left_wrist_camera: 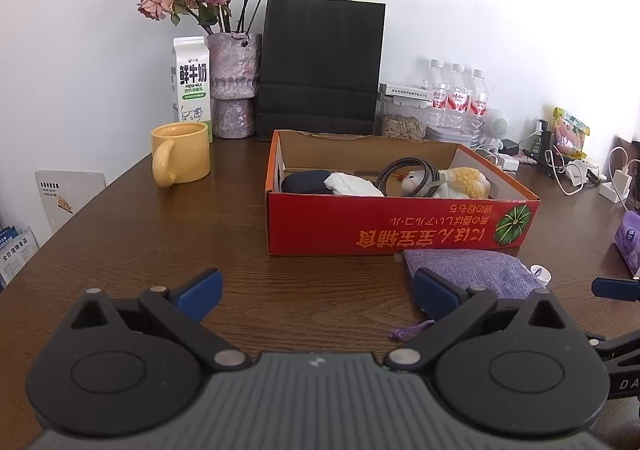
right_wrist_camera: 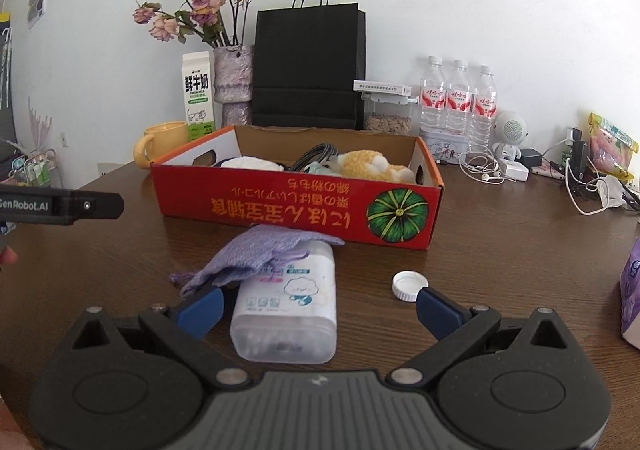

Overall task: Organize objects
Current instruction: 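Grasp the white cotton-buds box with the right tool while the left tool approaches the purple pouch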

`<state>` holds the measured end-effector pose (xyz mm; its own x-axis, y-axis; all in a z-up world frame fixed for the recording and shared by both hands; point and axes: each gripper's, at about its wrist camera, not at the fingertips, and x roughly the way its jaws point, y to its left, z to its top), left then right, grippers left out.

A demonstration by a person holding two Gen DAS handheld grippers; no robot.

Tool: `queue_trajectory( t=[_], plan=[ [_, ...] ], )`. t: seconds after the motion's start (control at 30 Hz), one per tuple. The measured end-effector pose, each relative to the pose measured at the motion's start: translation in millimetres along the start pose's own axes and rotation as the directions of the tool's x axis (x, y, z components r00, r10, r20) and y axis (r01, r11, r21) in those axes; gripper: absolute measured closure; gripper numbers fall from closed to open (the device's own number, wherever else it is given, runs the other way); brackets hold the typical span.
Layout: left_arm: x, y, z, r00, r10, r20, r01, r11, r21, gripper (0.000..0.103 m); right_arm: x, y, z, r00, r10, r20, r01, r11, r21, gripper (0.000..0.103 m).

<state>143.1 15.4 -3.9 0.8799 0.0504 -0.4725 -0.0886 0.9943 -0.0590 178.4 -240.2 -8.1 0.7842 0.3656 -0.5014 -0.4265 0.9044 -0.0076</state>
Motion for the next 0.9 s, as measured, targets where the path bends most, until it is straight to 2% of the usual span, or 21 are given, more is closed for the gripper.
queue_trajectory(
  t=[0.23,0.63,0.77,0.83,0.9],
  plan=[
    [-8.4,5.8,-6.4,1.000,0.018,-0.013,-0.018,1.000,-0.014,0.000,15.4,16.0,-5.9,0.998,-0.011,-0.058,0.009,0.999,-0.048,0.000],
    [-11.6,13.6,-11.0,0.999,0.035,-0.031,-0.036,0.999,-0.034,0.000,57.5,28.4,10.9,0.993,-0.078,-0.088,0.071,0.994,-0.089,0.001],
    [-10.9,14.9,-11.8,0.999,0.038,-0.038,-0.039,0.998,-0.041,0.000,66.4,28.9,14.5,0.993,-0.072,-0.097,0.063,0.994,-0.089,0.015],
    [-11.3,15.3,-12.1,0.998,0.039,-0.042,-0.041,0.998,-0.046,0.000,69.7,28.2,14.3,0.993,-0.051,-0.111,0.042,0.996,-0.081,0.037],
    [-13.6,15.6,-11.5,0.998,0.038,-0.043,-0.040,0.998,-0.048,0.000,67.3,23.2,14.7,0.993,-0.007,-0.114,0.003,0.999,-0.036,0.038]
  ],
)
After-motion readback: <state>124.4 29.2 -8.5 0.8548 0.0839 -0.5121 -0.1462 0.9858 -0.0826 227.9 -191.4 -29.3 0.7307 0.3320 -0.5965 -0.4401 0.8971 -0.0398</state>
